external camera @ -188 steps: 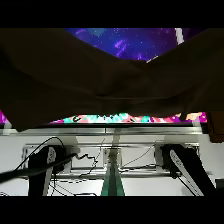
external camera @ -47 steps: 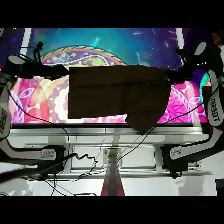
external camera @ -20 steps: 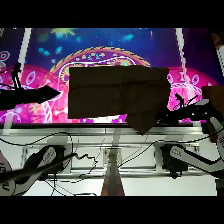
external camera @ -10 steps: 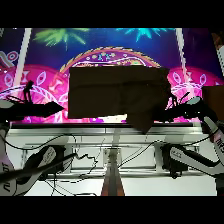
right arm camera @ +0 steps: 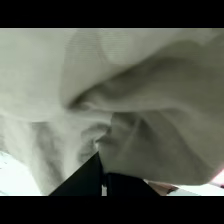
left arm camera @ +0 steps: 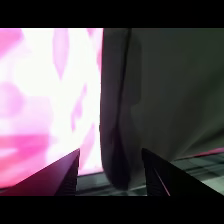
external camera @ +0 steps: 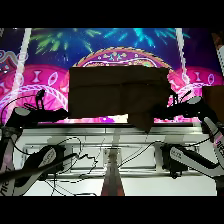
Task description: Fold the clothes and pants, and hang the long-sleeved shirts on hangers.
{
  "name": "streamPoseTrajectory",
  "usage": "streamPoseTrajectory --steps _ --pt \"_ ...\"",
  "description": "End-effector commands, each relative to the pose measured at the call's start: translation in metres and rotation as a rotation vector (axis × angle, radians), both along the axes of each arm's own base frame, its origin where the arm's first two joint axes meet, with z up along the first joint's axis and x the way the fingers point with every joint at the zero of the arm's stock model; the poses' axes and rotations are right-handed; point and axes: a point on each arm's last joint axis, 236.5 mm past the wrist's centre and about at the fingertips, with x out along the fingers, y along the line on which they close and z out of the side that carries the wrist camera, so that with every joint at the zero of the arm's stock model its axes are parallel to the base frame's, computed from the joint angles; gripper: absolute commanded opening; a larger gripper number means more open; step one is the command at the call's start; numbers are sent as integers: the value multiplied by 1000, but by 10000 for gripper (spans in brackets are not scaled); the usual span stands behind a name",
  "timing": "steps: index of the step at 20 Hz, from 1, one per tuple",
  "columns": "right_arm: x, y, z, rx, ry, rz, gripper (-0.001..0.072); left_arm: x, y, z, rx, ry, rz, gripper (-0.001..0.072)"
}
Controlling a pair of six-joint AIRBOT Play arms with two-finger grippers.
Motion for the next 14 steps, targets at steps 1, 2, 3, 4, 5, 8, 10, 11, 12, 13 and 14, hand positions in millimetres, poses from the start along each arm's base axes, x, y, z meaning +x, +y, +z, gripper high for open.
streamPoseTrajectory --steps 1,2,3,4,5,8,10,11,12,13,14 --pt "2 3 2 15 -3 -11 10 7 7 -6 50 -31 10 468" --pt "2 3 2 15 -3 -11 10 6 7 -8 46 -21 10 465" --pt "2 3 2 15 -2 -10 10 4 6 -12 39 -4 10 465" --pt "2 3 3 16 -2 -10 11 1 3 -16 23 19 12 462" --pt "1 4 3 19 0 -9 10 -2 -3 -19 -5 48 11 445" --pt "10 2 14 8 -47 -4 10 -8 -24 -19 -68 87 -22 181" --pt "26 -2 33 -13 -131 -7 10 -11 -32 -16 -89 96 -40 11" --pt "35 -4 47 -23 -178 -9 9 -12 -38 -11 -117 105 -47 12" --pt "42 -6 60 -33 -223 -8 9 -12 -42 -3 -142 108 -68 11" --pt "51 -8 74 -45 -268 -22 10 -8 -46 7 -166 103 -84 11" --pt "60 -10 90 -50 -313 -40 10 0 -51 22 -198 83 -98 11"
